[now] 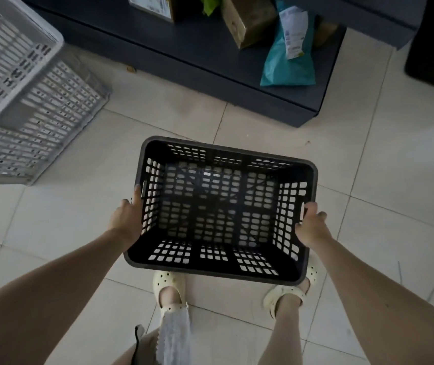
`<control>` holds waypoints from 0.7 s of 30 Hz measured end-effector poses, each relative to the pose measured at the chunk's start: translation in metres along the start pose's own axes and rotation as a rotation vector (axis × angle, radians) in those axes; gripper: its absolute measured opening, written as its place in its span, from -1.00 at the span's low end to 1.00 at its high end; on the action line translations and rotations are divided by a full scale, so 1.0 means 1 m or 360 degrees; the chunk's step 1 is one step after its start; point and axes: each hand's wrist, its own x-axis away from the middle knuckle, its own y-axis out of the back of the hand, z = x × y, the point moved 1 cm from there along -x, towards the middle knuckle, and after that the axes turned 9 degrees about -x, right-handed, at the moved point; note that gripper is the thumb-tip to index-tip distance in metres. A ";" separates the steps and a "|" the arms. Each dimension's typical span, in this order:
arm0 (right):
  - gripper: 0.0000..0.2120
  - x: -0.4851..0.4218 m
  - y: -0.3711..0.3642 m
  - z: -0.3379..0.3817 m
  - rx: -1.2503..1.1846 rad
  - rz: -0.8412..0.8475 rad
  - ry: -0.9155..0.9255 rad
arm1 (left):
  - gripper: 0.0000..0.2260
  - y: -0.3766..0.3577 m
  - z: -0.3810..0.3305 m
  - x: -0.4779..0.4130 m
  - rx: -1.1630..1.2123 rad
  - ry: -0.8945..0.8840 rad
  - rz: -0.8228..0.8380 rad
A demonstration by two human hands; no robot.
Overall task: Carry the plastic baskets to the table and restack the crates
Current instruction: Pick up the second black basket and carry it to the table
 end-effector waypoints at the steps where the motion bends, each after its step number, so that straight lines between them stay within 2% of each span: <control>1: -0.40 -0.001 -0.001 0.000 0.0002 -0.0009 -0.0001 | -0.29 0.001 0.001 0.000 0.0054 0.0003 -0.0034; 5: -0.29 -0.003 -0.007 -0.002 -0.0012 -0.0123 0.0027 | -0.35 0.000 0.002 -0.002 0.0110 0.0042 -0.0007; 7: -0.30 -0.005 -0.009 -0.004 -0.0143 -0.0284 0.0072 | -0.45 -0.002 -0.002 -0.004 0.0179 0.0086 -0.0036; 9: -0.50 -0.010 -0.010 -0.011 -0.0235 -0.0508 0.0094 | -0.54 -0.004 -0.005 -0.007 0.0361 0.0211 -0.0049; 11: -0.71 -0.016 -0.010 -0.019 -0.0219 -0.0617 0.0064 | -0.53 -0.005 -0.004 -0.010 0.0564 0.0363 -0.0042; 16: -0.71 0.002 0.012 -0.029 -0.0180 -0.0641 0.0140 | -0.63 0.017 -0.001 0.010 0.0567 0.0436 -0.0171; 21: -0.70 0.069 0.092 -0.009 -0.0234 -0.0660 0.0147 | -0.73 0.107 -0.010 0.067 0.0525 0.0352 -0.0228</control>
